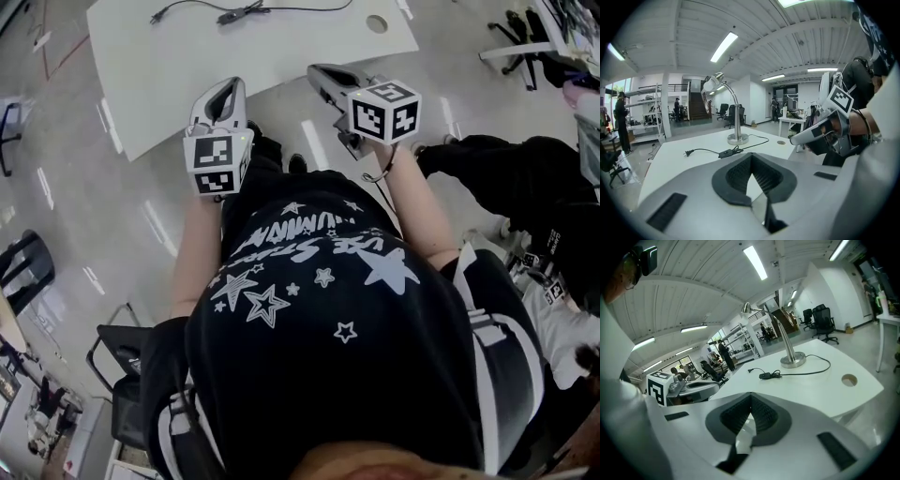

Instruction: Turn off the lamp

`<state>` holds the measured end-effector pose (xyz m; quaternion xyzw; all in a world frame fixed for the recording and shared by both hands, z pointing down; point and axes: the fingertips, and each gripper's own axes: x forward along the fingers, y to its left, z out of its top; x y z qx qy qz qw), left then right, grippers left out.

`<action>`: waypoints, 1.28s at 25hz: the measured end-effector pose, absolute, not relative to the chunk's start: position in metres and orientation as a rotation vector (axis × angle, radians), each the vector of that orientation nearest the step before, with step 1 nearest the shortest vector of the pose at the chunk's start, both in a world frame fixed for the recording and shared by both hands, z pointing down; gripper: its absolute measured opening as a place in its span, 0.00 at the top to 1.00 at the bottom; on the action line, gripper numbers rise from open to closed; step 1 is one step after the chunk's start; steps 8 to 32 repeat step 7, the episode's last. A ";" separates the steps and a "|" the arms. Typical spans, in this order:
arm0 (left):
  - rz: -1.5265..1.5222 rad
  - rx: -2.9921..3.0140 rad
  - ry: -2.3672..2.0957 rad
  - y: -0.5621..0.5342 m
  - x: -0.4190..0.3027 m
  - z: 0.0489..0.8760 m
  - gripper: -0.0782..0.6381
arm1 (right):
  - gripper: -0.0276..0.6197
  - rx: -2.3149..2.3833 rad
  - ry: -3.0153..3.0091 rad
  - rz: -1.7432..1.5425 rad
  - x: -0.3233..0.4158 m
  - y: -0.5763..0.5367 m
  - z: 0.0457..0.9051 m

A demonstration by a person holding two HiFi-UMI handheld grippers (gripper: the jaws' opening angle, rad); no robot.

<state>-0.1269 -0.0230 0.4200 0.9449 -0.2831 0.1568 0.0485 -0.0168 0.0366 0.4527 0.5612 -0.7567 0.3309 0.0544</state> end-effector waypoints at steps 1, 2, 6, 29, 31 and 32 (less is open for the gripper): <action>0.476 2.882 -0.868 -0.013 -0.127 0.419 0.88 | 0.95 1.705 -2.299 1.004 -0.016 0.047 0.453; 0.473 2.883 -0.872 -0.005 -0.125 0.417 0.88 | 0.95 1.706 -2.298 1.005 -0.012 0.057 0.453; 0.452 2.881 -0.894 0.010 -0.110 0.407 0.88 | 0.95 1.709 -2.299 1.017 0.005 0.081 0.449; 0.444 2.878 -0.900 0.012 -0.108 0.404 0.88 | 0.95 1.708 -2.301 1.019 0.009 0.084 0.448; 0.444 2.878 -0.900 0.012 -0.108 0.404 0.88 | 0.95 1.708 -2.301 1.019 0.009 0.084 0.448; 0.444 2.878 -0.900 0.012 -0.108 0.404 0.88 | 0.95 1.708 -2.301 1.019 0.009 0.084 0.448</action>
